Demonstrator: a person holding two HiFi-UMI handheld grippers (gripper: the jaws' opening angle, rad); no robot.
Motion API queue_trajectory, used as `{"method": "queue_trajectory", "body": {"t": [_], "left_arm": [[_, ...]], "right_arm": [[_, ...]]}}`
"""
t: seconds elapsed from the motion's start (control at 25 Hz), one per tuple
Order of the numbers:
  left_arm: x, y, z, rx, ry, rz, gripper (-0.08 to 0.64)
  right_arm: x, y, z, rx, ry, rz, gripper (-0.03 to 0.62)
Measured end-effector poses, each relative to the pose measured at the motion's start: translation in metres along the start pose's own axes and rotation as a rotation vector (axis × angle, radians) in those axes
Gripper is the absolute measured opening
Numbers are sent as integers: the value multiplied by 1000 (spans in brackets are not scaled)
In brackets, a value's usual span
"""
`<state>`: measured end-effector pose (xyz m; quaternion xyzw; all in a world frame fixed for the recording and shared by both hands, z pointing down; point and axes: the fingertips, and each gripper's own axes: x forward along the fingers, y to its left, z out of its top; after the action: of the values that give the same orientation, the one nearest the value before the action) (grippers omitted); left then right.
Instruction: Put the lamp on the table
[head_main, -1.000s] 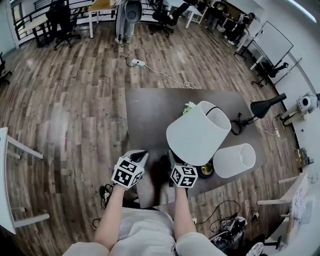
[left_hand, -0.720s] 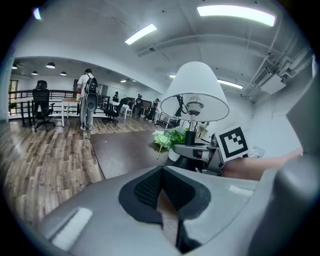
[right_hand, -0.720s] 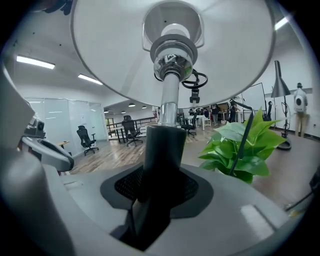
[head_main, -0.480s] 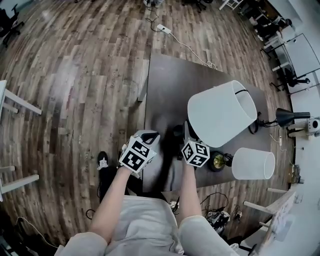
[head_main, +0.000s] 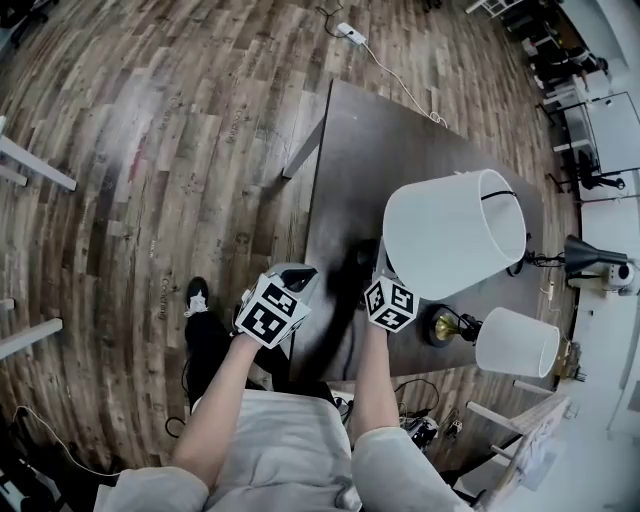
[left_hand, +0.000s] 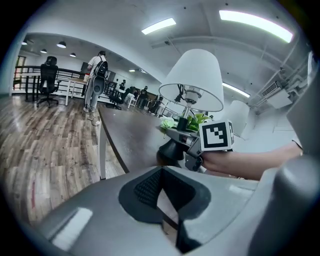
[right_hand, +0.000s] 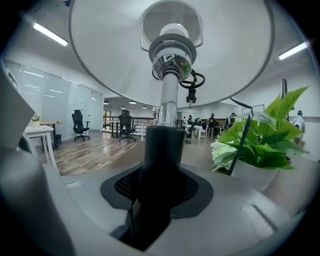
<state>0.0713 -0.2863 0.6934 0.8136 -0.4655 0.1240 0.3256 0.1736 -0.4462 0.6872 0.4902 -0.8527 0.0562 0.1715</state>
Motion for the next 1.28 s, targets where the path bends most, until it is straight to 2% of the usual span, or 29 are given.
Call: {"method": "queue_trajectory", "body": {"t": [0.12, 0.24, 0.36, 0.84, 1.12, 1.28], "left_arm": [[-1, 3, -3, -5, 5, -24, 0], [-10, 3, -16, -52, 4, -19, 0], [-10, -2, -12, -81, -21, -11, 0], [-18, -11, -12, -80, -27, 10, 0], [-20, -22, -16, -36, 6, -11, 0], [-28, -20, -10, 26, 42, -35, 0]], "right_arm": [[9, 7, -11, -22, 17, -16, 172], [1, 22, -29, -8, 50, -27, 170], [-7, 17, -19, -20, 30, -34, 170], [-13, 16, -32, -13, 49, -36, 169], [-16, 14, -37, 32, 67, -45, 181], [-27, 14, -36, 71, 65, -96, 196]]}}
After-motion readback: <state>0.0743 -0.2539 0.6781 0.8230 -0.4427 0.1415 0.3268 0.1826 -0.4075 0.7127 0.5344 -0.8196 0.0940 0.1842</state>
